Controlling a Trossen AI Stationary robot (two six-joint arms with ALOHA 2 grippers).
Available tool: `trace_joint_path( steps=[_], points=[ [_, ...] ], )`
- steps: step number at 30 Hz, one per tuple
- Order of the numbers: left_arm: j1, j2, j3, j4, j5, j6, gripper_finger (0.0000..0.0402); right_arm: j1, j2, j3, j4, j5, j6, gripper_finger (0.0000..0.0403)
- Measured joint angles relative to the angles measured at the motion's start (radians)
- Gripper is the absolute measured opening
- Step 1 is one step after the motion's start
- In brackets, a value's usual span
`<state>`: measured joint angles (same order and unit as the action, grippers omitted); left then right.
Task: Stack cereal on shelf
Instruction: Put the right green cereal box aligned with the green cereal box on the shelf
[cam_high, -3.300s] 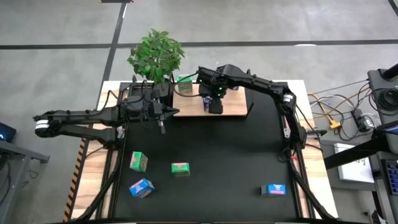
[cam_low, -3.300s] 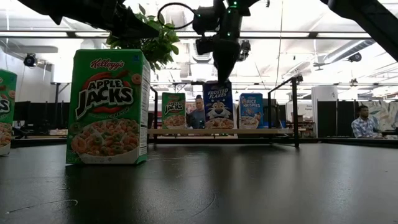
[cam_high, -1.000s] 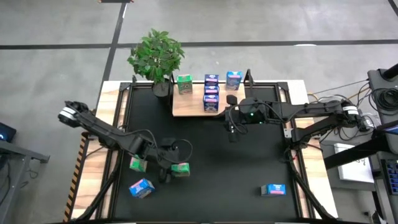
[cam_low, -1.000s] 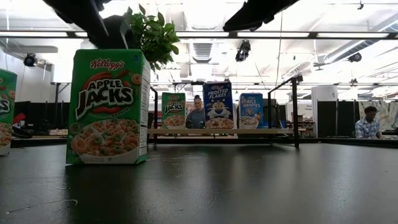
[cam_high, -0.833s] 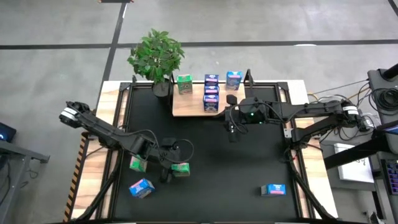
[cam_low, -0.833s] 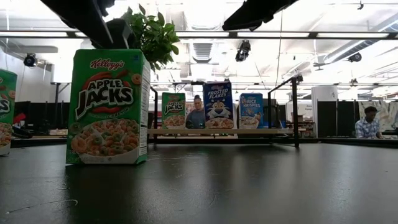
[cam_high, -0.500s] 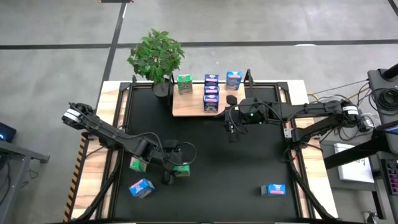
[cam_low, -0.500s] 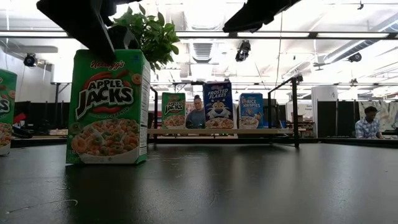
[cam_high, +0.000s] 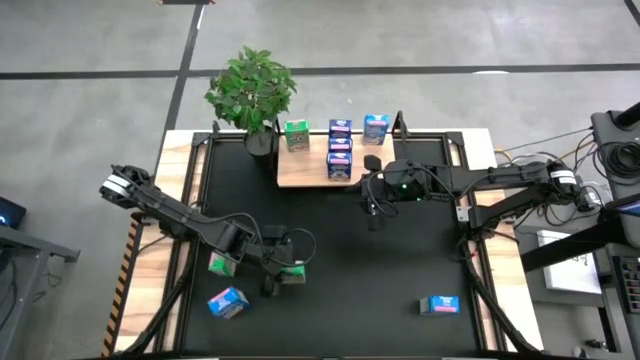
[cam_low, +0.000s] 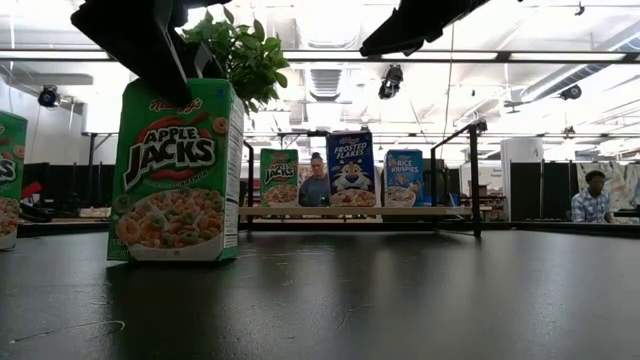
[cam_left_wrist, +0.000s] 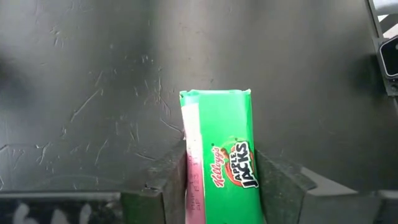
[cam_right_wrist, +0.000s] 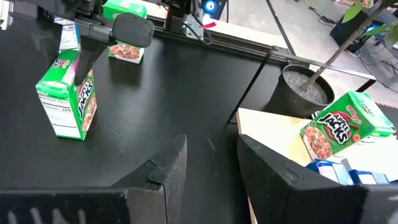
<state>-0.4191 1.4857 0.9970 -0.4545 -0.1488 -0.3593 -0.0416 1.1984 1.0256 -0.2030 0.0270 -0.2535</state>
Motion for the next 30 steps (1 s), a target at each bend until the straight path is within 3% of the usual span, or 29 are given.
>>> trace_joint_path(
  steps=[6, 14, 22, 30],
  points=[
    [0.001, -0.003, 0.002, -0.003, 0.001, 0.036, 0.0134, 0.001, 0.000, 0.000, -0.001, 0.000, 0.000, 0.0135],
    [0.060, -0.041, 0.072, -0.127, 0.003, 0.225, 0.0130, 0.001, 0.000, 0.000, -0.005, 0.000, 0.000, 0.0140],
    [0.250, -0.039, 0.203, -0.255, 0.001, 0.469, 0.0130, 0.001, 0.000, 0.000, -0.009, 0.000, 0.000, 0.0139],
    [0.499, -0.037, 0.287, -0.258, 0.000, 0.697, 0.0130, 0.001, 0.000, 0.000, -0.010, 0.000, 0.000, 0.0144]
  ],
)
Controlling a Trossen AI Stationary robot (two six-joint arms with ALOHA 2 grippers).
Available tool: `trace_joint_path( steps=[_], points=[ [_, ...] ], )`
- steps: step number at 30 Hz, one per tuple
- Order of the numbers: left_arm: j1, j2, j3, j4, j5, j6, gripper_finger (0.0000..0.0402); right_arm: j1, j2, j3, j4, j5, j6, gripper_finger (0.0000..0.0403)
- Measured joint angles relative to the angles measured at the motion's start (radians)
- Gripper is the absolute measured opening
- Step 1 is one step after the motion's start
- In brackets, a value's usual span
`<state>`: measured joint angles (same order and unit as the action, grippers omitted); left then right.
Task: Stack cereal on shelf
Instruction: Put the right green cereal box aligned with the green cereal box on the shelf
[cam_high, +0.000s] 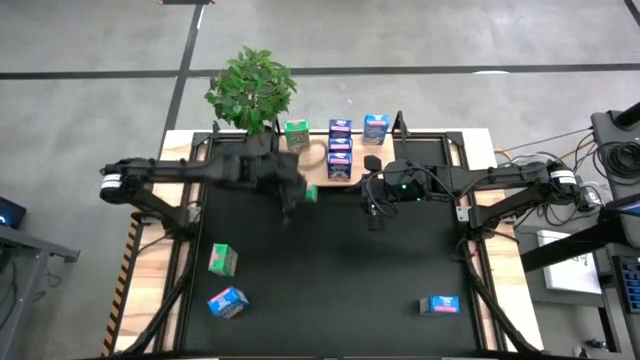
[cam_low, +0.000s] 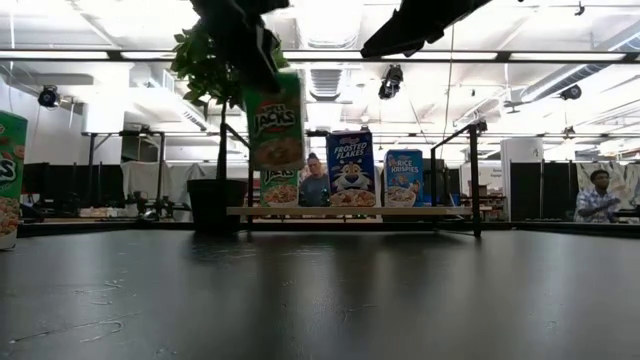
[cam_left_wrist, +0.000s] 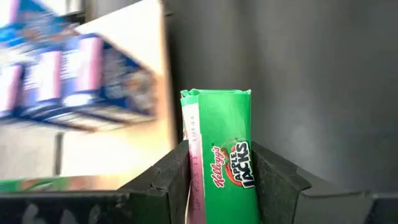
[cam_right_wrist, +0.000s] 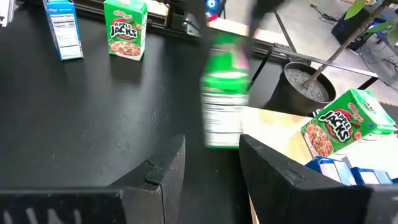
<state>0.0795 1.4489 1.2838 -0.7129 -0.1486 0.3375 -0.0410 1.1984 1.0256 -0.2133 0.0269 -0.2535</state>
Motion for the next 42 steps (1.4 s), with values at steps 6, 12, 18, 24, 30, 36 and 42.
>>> trace_joint_path(
  steps=[6, 12, 18, 24, 30, 36, 42],
  points=[
    [0.173, 0.022, 0.013, 0.024, 0.025, 0.102, 0.0130, 0.000, 0.000, 0.000, 0.000, 0.000, 0.000, 0.0139],
    [0.280, 0.049, 0.012, 0.050, 0.077, 0.176, 0.0130, 0.000, 0.000, 0.000, 0.000, 0.000, 0.000, 0.0143],
    [0.340, 0.083, 0.013, 0.093, 0.089, 0.232, 0.0130, 0.000, 0.000, 0.000, 0.001, 0.000, 0.000, 0.0141],
    [0.383, 0.140, 0.014, 0.114, 0.114, 0.241, 0.0130, 0.000, 0.000, 0.000, 0.001, 0.000, 0.000, 0.0141],
    [0.408, 0.176, 0.015, 0.131, 0.115, 0.239, 0.0130, 0.000, 0.000, 0.000, 0.002, 0.000, 0.000, 0.0146],
    [0.414, 0.179, 0.016, 0.138, 0.115, 0.236, 0.0130, 0.000, 0.000, 0.000, 0.002, 0.000, 0.000, 0.0144],
    [0.414, 0.177, 0.015, 0.141, 0.115, 0.246, 0.0134, 0.000, 0.000, 0.000, 0.011, 0.000, 0.000, 0.0148]
  ],
)
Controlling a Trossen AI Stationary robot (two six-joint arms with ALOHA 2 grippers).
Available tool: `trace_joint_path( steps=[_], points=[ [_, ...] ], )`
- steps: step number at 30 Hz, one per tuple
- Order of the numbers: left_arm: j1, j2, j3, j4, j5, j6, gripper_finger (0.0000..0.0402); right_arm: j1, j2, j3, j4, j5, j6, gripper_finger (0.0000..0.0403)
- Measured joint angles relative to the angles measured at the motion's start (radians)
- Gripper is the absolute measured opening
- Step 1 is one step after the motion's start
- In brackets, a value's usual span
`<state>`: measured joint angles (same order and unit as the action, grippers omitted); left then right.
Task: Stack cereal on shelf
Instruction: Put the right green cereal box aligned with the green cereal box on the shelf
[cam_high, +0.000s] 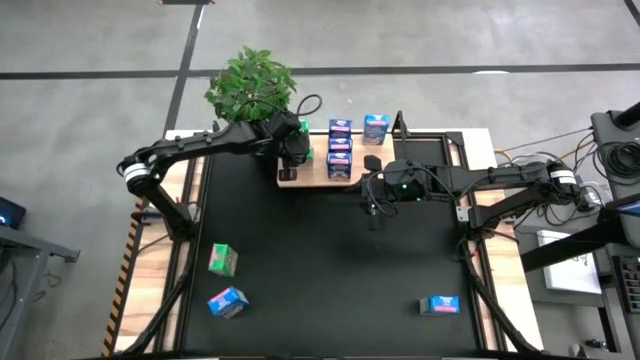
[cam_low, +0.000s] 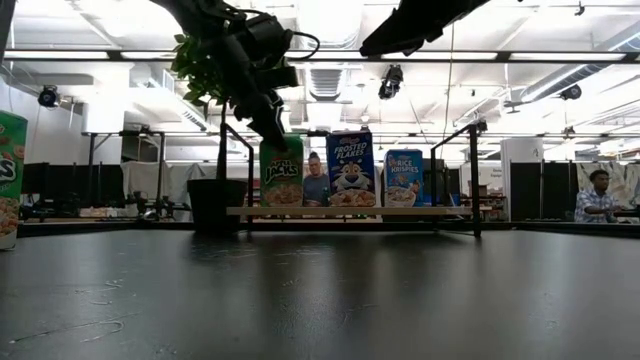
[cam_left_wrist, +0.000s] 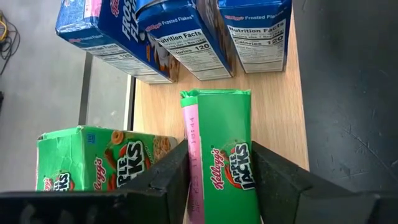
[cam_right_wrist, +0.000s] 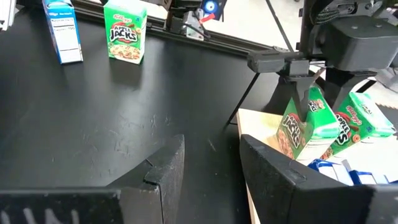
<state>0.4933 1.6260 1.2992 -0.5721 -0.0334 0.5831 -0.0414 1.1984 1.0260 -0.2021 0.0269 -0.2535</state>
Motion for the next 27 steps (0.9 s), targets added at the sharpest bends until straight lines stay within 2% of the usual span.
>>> trace_joint_path(
  steps=[9, 16, 21, 27],
  points=[
    [0.001, -0.001, 0.006, 0.000, 0.000, 0.003, 0.0193, 0.000, 0.000, 0.000, 0.000, 0.000, 0.000, 0.0148],
    [0.002, -0.002, 0.076, -0.031, -0.006, 0.020, 0.0238, 0.000, 0.000, 0.000, -0.001, 0.000, 0.009, 0.0145],
    [0.002, -0.002, 0.134, -0.086, -0.007, 0.037, 0.0244, 0.000, 0.000, 0.000, -0.001, 0.000, 0.010, 0.0146],
    [0.002, -0.003, 0.173, -0.125, -0.008, 0.035, 0.0232, 0.000, 0.000, -0.002, -0.001, 0.000, 0.011, 0.0143]
  ],
)
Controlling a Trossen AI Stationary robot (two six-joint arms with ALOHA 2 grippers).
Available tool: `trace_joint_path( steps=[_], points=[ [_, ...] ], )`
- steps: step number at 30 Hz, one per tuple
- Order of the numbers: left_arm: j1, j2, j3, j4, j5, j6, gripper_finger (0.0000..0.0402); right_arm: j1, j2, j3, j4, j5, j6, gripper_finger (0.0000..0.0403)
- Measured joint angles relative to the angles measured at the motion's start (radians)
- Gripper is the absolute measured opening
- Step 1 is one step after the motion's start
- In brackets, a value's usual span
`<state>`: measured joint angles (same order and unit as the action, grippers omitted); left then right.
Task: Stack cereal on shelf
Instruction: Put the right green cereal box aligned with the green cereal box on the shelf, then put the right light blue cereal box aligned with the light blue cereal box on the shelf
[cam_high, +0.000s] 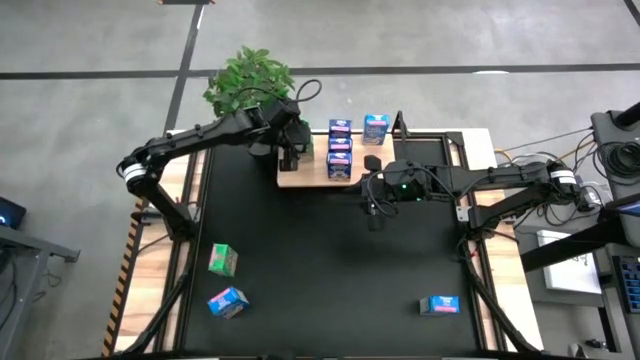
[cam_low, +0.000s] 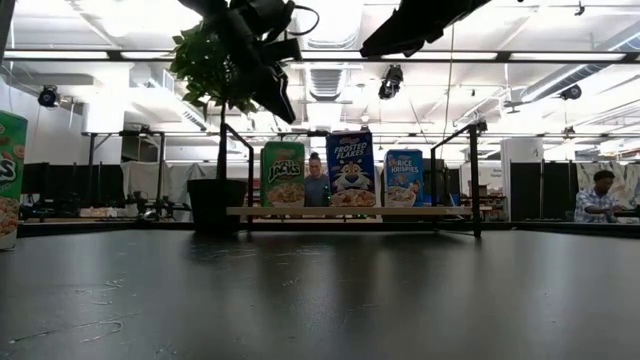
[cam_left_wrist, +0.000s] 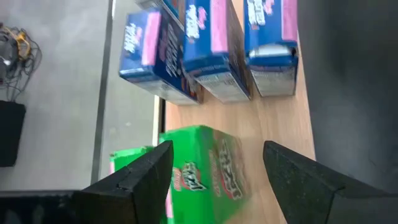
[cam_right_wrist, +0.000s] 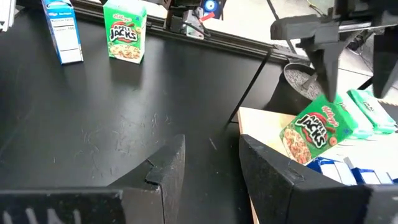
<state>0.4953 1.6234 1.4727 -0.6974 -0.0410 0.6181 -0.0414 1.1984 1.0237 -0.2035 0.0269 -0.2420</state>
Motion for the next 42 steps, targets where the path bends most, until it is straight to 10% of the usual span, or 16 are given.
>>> trace_joint_path(
  steps=[16, 42],
  points=[
    [0.006, 0.074, -0.055, 0.203, -0.135, -0.014, 0.0007, 0.000, 0.000, -0.001, 0.000, 0.000, 0.000, 0.0139],
    [0.001, 0.045, -0.013, 0.087, -0.134, -0.036, 0.0017, 0.000, 0.000, -0.005, 0.002, 0.000, -0.003, 0.0139]
  ],
)
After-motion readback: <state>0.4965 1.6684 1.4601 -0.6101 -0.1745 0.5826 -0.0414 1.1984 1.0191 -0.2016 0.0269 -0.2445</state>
